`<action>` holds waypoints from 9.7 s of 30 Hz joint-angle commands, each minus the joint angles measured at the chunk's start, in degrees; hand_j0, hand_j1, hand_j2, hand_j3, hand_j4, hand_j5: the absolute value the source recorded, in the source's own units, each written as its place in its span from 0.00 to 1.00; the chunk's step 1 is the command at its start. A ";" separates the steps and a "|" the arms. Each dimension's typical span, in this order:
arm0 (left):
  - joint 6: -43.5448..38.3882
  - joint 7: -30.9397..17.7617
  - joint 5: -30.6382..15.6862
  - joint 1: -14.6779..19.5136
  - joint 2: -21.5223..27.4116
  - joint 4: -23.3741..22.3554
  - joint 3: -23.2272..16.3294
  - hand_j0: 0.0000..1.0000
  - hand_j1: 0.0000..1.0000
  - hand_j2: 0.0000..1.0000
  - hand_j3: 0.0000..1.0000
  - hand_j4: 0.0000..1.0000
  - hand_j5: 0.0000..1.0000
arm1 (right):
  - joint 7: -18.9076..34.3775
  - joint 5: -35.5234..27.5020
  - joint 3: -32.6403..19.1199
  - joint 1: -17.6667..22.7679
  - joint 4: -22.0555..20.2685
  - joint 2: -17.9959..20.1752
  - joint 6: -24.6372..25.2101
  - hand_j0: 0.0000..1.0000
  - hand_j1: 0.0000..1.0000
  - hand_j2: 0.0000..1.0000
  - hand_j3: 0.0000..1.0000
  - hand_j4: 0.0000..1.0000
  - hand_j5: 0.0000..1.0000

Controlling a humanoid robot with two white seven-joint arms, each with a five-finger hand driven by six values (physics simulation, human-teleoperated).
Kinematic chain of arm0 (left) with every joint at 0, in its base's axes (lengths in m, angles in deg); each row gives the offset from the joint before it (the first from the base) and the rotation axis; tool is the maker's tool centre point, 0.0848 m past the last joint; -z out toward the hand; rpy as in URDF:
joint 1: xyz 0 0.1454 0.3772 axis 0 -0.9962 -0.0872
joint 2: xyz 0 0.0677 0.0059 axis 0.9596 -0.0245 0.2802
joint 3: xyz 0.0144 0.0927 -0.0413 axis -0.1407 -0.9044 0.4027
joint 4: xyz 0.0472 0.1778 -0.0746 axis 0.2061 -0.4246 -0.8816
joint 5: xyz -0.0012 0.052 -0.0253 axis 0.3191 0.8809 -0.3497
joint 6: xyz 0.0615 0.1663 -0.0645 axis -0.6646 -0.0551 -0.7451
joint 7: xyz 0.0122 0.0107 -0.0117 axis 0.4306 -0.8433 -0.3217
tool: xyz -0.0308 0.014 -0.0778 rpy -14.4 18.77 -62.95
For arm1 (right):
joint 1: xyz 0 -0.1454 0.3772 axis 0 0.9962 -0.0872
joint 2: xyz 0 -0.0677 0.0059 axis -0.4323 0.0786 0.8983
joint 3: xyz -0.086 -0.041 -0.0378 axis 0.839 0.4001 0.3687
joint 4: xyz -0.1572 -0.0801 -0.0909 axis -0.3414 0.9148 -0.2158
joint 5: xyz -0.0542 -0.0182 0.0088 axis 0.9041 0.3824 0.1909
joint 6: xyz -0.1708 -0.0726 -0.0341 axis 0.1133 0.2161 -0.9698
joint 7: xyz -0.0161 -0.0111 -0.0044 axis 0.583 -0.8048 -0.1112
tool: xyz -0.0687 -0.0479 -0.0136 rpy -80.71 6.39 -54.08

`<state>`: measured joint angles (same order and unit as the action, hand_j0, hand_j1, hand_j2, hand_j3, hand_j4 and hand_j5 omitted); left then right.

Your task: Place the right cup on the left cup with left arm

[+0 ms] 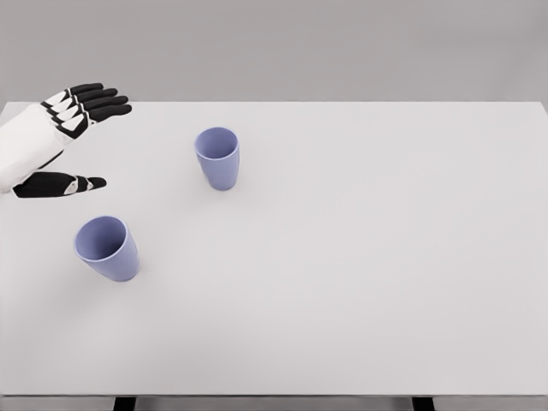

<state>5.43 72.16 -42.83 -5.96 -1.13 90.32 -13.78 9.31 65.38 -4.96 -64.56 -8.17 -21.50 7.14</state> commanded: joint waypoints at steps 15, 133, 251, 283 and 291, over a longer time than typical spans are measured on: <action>0.03 0.13 6.21 0.44 -1.46 -1.15 0.36 1.00 1.00 1.00 1.00 1.00 1.00 | 0.00 -0.15 0.15 0.00 0.25 0.00 0.06 1.00 1.00 1.00 1.00 1.00 1.00; -25.56 -40.85 -19.62 63.28 -31.17 -42.46 -63.45 1.00 1.00 1.00 1.00 1.00 1.00 | 0.00 -0.15 0.15 0.00 0.25 0.00 0.06 1.00 1.00 1.00 1.00 1.00 1.00; -16.25 -40.85 -35.71 70.31 18.05 -0.01 -59.85 0.71 0.71 0.71 0.71 0.71 0.71 | 0.00 -0.06 0.15 0.00 0.25 0.00 0.06 1.00 1.00 1.00 1.00 1.00 1.00; -12.12 -40.85 -36.76 65.57 22.18 0.34 -60.64 0.71 0.71 0.71 0.71 0.71 0.71 | 0.00 -0.15 0.15 0.00 0.25 0.00 0.06 1.00 1.00 1.00 1.00 1.00 1.00; -12.29 -40.85 -36.76 64.77 21.83 0.34 -60.55 0.71 0.71 0.71 0.71 0.71 0.71 | 0.00 -0.15 0.15 0.00 0.25 0.00 0.06 1.00 1.00 1.00 1.00 1.00 1.00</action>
<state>-6.68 31.29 -79.24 58.63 20.79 90.66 -74.47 9.30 65.24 -4.81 -64.56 -7.93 -21.50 7.21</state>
